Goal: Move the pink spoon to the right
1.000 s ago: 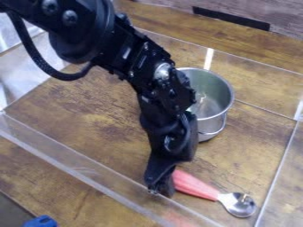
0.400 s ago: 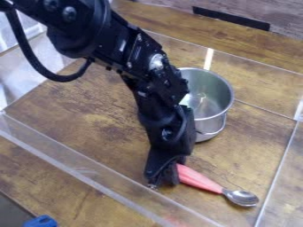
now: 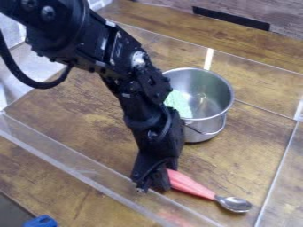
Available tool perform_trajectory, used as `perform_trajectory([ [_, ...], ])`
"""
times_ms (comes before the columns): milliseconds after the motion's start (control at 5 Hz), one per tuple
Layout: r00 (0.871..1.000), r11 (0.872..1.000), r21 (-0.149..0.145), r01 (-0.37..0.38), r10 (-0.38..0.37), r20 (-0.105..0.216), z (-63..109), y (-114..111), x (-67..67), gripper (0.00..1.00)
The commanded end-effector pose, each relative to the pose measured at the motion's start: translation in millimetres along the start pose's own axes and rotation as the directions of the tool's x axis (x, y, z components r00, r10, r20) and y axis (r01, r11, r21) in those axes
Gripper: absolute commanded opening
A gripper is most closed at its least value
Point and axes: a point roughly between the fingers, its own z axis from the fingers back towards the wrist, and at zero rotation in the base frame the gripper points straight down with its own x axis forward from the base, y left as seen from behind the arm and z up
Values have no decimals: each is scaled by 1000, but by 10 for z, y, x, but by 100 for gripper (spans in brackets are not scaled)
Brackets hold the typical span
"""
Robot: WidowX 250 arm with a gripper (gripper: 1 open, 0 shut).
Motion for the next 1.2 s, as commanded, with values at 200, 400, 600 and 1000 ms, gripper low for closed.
perform_trajectory([
  [200, 991, 992, 39, 121, -123, 53, 138, 125, 314, 100],
  [400, 989, 991, 33, 130, -132, 63, 64, 138, 397, 100],
  [600, 988, 990, 30, 134, -136, 75, 43, 160, 447, 100],
  [1000, 970, 977, 22, 214, -215, 112, -35, 137, 757, 100],
])
